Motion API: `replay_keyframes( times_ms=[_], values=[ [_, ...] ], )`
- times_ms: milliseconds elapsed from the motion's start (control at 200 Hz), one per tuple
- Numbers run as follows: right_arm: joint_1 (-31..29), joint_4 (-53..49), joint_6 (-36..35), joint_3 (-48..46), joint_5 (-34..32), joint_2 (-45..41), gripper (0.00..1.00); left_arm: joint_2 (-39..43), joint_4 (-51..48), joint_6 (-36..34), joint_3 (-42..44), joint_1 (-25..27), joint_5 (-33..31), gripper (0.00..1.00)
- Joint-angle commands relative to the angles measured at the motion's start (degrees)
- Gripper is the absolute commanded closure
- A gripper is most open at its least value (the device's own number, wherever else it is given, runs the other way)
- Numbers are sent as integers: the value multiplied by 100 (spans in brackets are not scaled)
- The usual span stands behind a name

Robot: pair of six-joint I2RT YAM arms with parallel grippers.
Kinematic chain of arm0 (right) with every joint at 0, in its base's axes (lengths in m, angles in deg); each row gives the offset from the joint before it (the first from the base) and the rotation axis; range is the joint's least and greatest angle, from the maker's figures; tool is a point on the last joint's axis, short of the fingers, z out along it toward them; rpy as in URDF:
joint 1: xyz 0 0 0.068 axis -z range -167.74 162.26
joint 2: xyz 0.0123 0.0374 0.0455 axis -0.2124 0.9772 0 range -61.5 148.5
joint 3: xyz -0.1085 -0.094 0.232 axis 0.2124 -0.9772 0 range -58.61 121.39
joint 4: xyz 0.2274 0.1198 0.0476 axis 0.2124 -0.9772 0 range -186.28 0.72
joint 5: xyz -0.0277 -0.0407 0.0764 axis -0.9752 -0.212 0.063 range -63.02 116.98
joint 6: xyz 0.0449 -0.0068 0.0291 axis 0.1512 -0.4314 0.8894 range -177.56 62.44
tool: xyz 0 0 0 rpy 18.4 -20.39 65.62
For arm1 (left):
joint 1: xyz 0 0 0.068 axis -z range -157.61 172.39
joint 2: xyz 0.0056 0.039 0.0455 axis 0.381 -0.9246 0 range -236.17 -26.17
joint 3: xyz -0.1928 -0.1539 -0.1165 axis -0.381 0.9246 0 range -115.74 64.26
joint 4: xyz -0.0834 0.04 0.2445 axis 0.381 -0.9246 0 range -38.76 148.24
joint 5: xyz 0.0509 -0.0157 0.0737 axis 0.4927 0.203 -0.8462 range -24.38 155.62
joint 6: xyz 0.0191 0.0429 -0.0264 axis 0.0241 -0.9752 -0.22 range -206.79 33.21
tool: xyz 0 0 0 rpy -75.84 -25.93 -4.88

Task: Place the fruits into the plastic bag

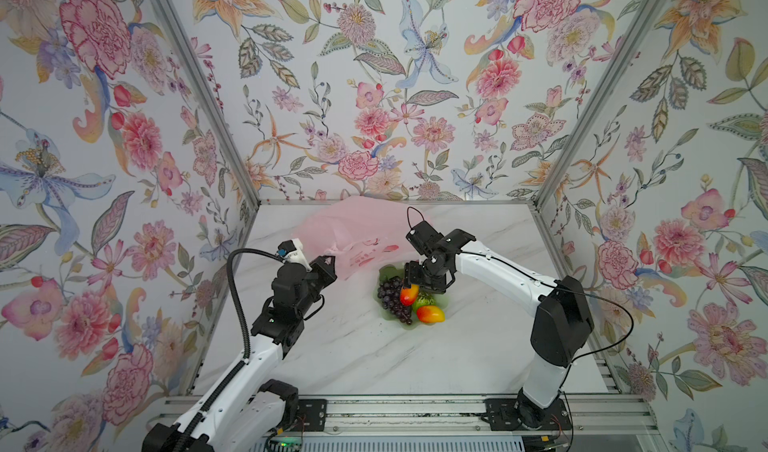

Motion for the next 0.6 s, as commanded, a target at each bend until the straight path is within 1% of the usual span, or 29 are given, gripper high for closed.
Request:
replay_keyframes(
  times_ms=[0, 160, 596],
  values=[
    [-57, 103, 66, 16, -72, 183, 30, 83, -132, -64, 3, 48, -134, 100],
    [-92, 182, 119, 52, -50, 300, 33, 71, -167, -106, -18, 55, -106, 100],
    [-145, 427, 202, 104, 51, 634, 35, 191, -316, -150, 48, 53, -114, 100]
  ],
)
